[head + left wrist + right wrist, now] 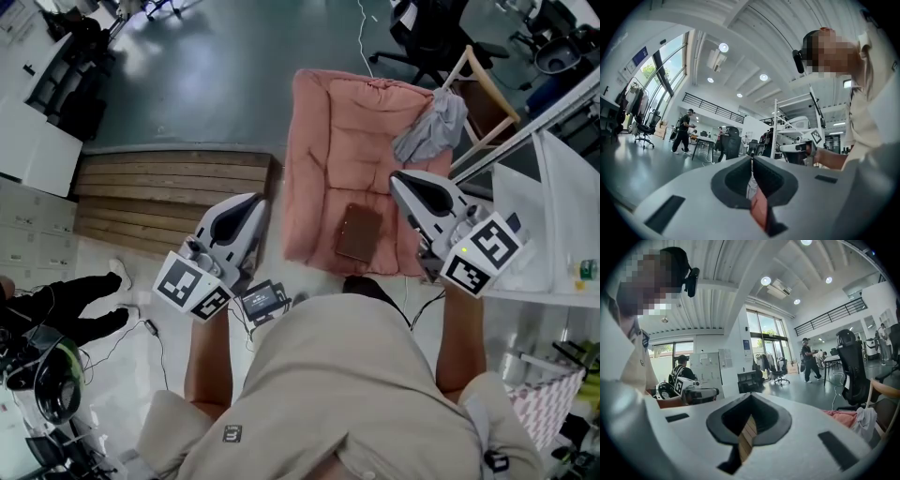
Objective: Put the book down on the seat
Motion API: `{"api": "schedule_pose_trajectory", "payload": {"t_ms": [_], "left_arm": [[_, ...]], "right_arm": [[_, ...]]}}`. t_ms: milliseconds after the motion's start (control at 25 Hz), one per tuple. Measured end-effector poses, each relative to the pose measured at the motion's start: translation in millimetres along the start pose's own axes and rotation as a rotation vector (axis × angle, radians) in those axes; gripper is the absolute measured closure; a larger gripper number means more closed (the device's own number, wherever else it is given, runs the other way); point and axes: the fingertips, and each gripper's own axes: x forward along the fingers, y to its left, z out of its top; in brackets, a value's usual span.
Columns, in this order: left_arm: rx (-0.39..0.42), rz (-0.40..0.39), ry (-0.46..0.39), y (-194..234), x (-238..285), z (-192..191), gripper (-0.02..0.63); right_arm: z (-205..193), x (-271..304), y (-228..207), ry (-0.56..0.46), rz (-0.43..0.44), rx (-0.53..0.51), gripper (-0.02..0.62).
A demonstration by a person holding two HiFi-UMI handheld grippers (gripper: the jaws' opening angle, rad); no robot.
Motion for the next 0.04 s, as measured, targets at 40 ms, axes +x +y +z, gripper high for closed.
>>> {"api": "schedule_pose_trajectory", "payload": {"t_ms": [40], "left_arm": [[-0.006,0.005,0.010,22.1,23.3,-34.8,0.591]], "right_arm": [[-30.5,18.2,-32.3,0.005,0.004,0.010,0.609]]}}
